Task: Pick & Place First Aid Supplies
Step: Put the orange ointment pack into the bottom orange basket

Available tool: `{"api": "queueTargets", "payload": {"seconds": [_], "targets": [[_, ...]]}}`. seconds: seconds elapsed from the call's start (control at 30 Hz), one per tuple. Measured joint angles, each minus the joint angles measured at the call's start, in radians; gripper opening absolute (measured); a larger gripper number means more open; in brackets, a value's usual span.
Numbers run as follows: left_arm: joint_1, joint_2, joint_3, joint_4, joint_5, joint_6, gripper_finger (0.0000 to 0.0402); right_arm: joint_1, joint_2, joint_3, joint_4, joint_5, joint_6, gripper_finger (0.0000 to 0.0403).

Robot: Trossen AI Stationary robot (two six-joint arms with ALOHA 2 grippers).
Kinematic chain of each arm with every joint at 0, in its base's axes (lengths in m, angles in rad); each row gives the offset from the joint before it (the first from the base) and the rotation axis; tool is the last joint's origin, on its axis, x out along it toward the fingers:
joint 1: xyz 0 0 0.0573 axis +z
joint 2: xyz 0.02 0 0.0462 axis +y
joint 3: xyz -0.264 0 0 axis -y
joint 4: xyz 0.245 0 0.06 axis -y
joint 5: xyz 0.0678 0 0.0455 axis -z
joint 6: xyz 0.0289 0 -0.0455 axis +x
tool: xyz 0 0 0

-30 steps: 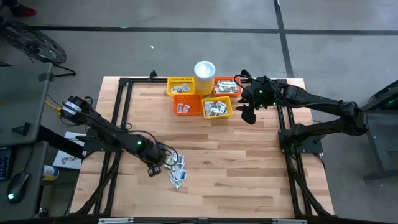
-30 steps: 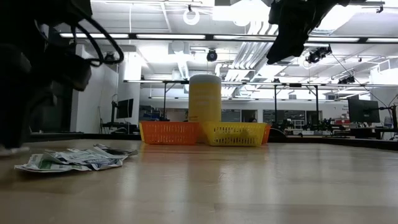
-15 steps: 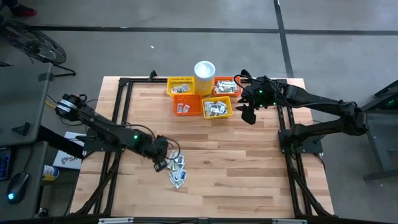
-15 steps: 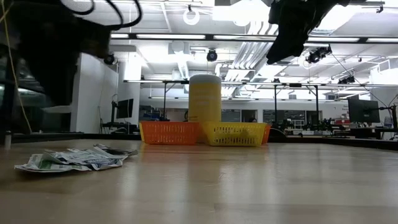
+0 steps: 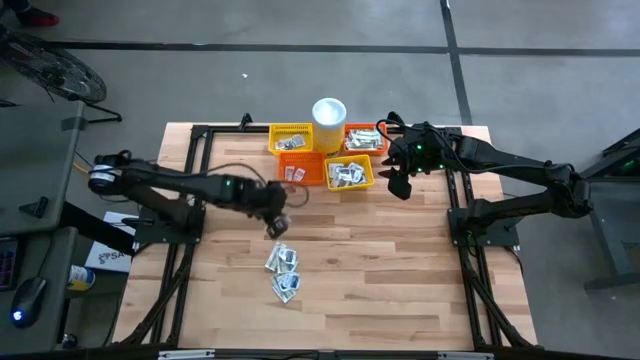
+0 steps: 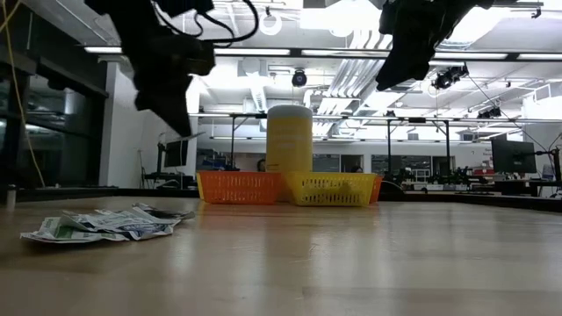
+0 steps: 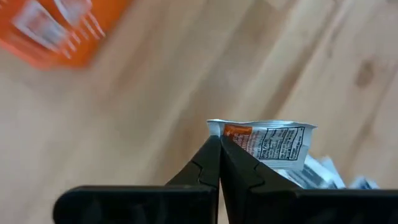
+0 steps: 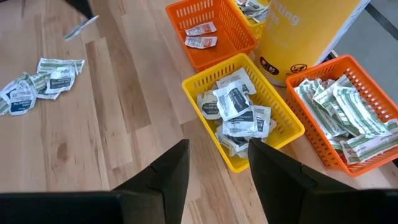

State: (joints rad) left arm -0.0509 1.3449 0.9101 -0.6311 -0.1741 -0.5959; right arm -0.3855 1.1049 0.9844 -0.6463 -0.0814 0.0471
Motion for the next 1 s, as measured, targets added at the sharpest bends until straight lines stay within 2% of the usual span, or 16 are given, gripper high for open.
{"api": "queueTargets", "payload": {"seconds": [0.47,0.73,1.0], "targets": [[0.350,-0.001,0.059,0.145,0.068,0.383,0.0000,0.000,0.000,0.000,0.000,0.056,0.043,0.0158],[0.473,0.032,0.060,0.227,0.090,0.538,0.0000,0.000,0.000,0.000,0.000,0.057,0.108,0.0158],[0.571,0.118,0.060,0.304,0.150,0.647,0.0000,0.000,0.000,0.000,0.001,0.086,0.162,0.0158]]}}
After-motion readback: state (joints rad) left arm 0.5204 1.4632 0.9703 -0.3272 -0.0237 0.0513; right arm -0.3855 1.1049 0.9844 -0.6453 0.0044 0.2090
